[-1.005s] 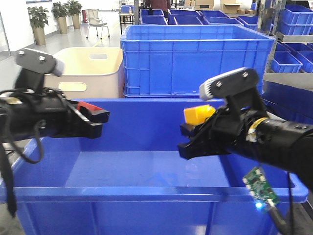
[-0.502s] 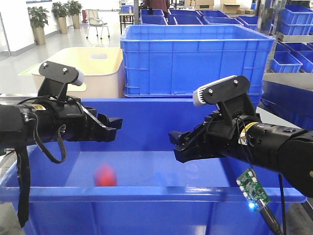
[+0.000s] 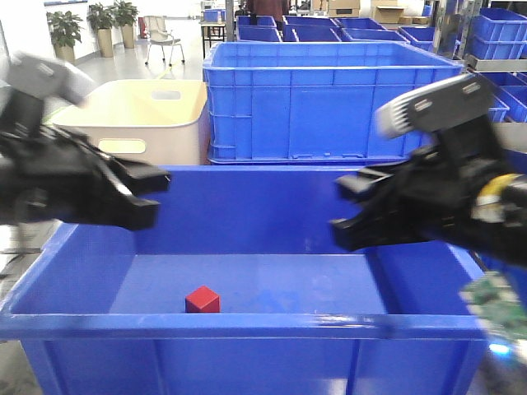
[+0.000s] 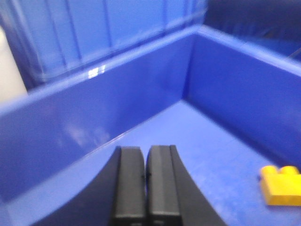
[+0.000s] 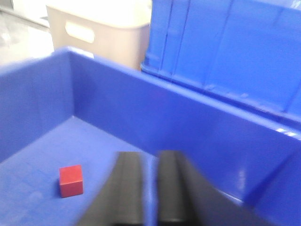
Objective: Pick red and yellow blocks into blue bin
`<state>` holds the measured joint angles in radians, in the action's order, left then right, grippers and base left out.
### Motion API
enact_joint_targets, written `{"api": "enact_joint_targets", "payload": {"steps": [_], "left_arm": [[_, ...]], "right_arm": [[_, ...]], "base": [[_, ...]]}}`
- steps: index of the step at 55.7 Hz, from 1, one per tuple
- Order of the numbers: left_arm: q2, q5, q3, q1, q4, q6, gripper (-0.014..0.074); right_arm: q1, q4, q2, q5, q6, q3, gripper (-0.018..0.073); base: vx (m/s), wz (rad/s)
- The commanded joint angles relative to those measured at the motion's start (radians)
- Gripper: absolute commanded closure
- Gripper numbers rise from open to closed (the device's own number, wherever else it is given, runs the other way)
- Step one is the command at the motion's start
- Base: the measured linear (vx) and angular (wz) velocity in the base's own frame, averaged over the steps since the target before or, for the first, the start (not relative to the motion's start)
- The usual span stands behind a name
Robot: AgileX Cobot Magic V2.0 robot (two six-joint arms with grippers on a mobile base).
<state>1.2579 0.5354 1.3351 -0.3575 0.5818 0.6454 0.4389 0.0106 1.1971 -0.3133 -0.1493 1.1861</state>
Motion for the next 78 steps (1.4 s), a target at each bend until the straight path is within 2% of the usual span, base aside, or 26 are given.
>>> {"api": "enact_joint_targets", "payload": {"steps": [1,6,10,16,21,27,32,36,44,78], "left_arm": [[-0.09,-0.025,0.038,-0.008,0.001,-0.022,0.0605],[-0.161,0.067,-0.002,-0.008,-0.004,-0.054,0.0601],[-0.228,0.075,-0.105,-0.008,-0.005,-0.052,0.0597],[-0.355,-0.059,-0.342,-0.008,0.009,-0.054,0.0597],[-0.477,-0.19,-0.551,-0.008,0.072,-0.055,0.0597],[-0.58,-0.336,-0.721,-0.008,0.147,-0.054,0.0597],[-0.647,-0.429,-0.823,-0.008,0.149,-0.054,0.0596],[-0.674,-0.455,-0.86,-0.008,0.149,-0.054,0.0596],[-0.684,-0.437,-0.892,-0.008,0.148,-0.054,0.0596],[-0.684,-0.414,-0.899,-0.008,0.144,-0.053,0.0594]], "right_arm": [[-0.001,-0.011,-0.094,0.015,-0.014,0.027,0.0575],[-0.001,-0.052,-0.175,-0.034,-0.02,-0.029,0.0574],[-0.001,-0.055,-0.257,-0.017,-0.02,-0.131,0.0573],[-0.001,-0.048,-0.39,0.047,-0.006,-0.292,0.0572],[-0.001,-0.048,-0.499,0.09,0.018,-0.43,0.0571],[-0.001,-0.049,-0.579,0.129,0.017,-0.549,0.0569],[-0.001,-0.054,-0.626,0.168,0.002,-0.614,0.0569],[-0.001,-0.055,-0.643,0.191,-0.008,-0.639,0.0569],[-0.001,-0.046,-0.648,0.185,-0.001,-0.643,0.0569],[-0.001,-0.046,-0.648,0.185,-0.001,-0.643,0.0569]], "base": [[0.0,0.0],[0.0,0.0],[0.0,0.0],[0.0,0.0],[0.0,0.0],[0.0,0.0],[0.0,0.0],[0.0,0.0],[0.0,0.0],[0.0,0.0]]}}
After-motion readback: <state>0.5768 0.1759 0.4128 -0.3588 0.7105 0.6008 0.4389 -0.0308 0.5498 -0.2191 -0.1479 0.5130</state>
